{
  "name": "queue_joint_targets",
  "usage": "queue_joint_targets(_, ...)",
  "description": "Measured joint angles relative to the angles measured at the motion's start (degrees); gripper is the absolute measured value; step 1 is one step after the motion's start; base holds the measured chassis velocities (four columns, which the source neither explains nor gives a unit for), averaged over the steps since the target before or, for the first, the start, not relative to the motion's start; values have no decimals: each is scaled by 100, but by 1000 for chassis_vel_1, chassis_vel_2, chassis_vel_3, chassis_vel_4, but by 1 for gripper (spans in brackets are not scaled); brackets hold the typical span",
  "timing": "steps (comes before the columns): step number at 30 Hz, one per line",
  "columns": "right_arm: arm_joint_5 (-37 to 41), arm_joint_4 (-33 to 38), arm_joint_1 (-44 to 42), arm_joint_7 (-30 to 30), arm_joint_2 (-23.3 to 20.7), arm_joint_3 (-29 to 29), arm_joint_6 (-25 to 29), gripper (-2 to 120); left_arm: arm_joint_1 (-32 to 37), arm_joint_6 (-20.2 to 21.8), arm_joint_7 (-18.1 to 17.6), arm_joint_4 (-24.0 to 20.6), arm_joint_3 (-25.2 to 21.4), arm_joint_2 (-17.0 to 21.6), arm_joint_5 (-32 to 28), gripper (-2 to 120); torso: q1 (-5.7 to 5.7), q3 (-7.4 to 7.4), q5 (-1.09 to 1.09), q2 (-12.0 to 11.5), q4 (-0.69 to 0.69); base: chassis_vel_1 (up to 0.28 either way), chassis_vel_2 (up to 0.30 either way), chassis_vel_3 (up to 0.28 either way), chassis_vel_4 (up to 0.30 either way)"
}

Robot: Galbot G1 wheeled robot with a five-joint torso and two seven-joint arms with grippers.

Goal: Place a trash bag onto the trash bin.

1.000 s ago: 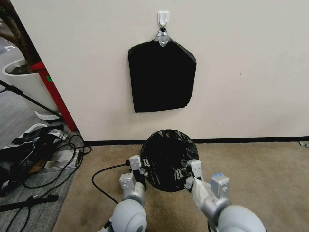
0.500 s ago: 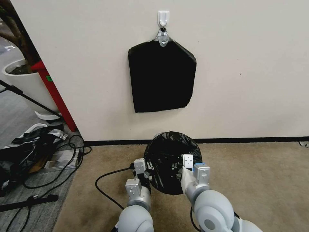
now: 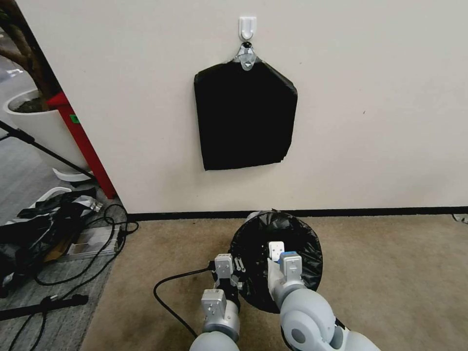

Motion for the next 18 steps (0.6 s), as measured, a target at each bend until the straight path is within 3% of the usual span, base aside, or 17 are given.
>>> queue_joint_targets(18,176,-560,112,-112,123,79,204,0,377,-57,201,-134,-24,43,136,3,0,0,-1,0,0,0,0,0,0)
